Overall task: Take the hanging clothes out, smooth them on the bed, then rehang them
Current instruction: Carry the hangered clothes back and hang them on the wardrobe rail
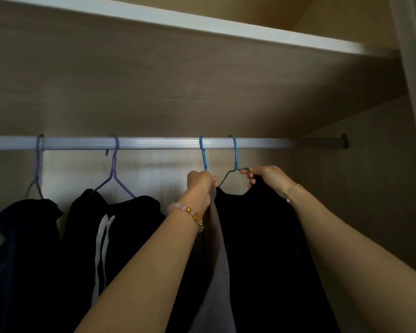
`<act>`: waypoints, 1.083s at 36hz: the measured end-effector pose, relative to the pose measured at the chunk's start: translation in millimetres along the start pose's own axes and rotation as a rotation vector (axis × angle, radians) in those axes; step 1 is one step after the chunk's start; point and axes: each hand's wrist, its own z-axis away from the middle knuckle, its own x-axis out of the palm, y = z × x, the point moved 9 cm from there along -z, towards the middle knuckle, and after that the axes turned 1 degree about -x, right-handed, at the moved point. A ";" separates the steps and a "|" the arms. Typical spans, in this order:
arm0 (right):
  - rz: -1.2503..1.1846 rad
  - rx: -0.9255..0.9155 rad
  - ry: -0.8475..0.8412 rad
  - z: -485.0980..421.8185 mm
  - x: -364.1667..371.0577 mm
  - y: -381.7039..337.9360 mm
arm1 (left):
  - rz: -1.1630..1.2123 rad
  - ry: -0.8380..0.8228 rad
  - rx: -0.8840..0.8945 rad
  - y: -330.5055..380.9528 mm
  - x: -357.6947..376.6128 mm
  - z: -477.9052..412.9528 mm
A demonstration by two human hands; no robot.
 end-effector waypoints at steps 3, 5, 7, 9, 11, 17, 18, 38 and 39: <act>-0.044 0.021 -0.011 4.9 -1.1 12.8 | 0.020 -0.008 -0.026 -10.1 -1.0 2.7; -0.058 0.015 -0.009 8.0 -0.4 14.7 | 0.028 -0.007 -0.025 -10.2 -1.2 8.0; -0.001 -0.010 0.012 11.0 0.3 13.0 | 0.044 0.019 -0.023 -12.1 -2.3 14.1; 0.066 -0.049 0.041 13.9 0.5 9.2 | 0.059 0.006 -0.001 -12.6 -0.6 21.1; 0.116 -0.071 0.071 15.8 0.6 6.5 | 0.045 -0.023 0.006 -13.5 0.1 27.5; 0.108 -0.084 0.097 23.0 3.0 8.1 | -0.128 -0.069 0.066 -12.4 -1.7 42.9; 0.123 -0.093 0.100 27.4 3.7 9.3 | -0.149 -0.083 0.076 -13.1 -1.7 48.1; 0.736 -0.213 0.118 128.8 -13.3 13.1 | -0.324 -0.377 0.147 -36.1 -39.4 160.8; 0.816 -0.283 0.160 135.8 -10.5 2.3 | -0.347 -0.386 0.172 -32.6 -44.2 166.5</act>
